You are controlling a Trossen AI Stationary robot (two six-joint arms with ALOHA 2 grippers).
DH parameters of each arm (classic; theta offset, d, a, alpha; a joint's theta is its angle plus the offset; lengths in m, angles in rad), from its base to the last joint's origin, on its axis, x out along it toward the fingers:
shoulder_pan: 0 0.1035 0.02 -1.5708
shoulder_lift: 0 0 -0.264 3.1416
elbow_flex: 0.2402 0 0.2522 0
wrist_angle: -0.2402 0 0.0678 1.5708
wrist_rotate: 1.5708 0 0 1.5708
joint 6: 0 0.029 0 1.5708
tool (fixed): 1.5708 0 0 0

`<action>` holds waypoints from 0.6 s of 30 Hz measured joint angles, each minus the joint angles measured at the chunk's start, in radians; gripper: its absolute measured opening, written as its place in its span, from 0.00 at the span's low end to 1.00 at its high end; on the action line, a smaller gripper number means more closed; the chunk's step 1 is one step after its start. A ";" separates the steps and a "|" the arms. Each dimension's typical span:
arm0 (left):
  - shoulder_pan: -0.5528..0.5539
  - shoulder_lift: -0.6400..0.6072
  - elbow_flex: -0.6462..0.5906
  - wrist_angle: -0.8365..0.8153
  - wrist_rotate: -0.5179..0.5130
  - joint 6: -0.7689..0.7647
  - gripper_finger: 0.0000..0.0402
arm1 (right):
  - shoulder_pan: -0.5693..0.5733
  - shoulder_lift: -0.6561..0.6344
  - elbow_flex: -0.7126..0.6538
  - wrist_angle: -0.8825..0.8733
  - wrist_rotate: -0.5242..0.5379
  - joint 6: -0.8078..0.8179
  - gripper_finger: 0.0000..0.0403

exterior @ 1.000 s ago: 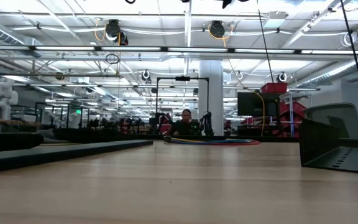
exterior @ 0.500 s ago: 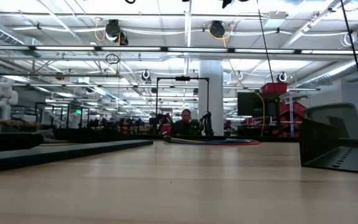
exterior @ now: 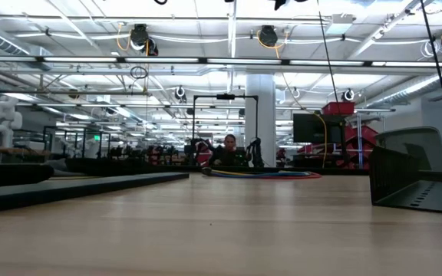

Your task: Ziptie cables

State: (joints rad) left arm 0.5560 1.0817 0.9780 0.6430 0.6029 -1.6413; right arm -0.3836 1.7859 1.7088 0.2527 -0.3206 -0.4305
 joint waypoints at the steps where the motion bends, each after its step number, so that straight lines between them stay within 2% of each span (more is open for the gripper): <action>1: 0.000 0.000 0.000 0.000 0.000 0.000 0.00 | 0.000 0.000 0.000 -0.007 0.000 0.000 0.00; 18: 0.000 0.000 0.000 0.000 0.001 -0.001 0.00 | 0.000 0.000 0.000 0.021 0.001 0.000 0.00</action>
State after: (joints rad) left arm 0.5560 1.0817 0.9779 0.6434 0.6037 -1.6424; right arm -0.3836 1.7859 1.7088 0.2741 -0.3201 -0.4309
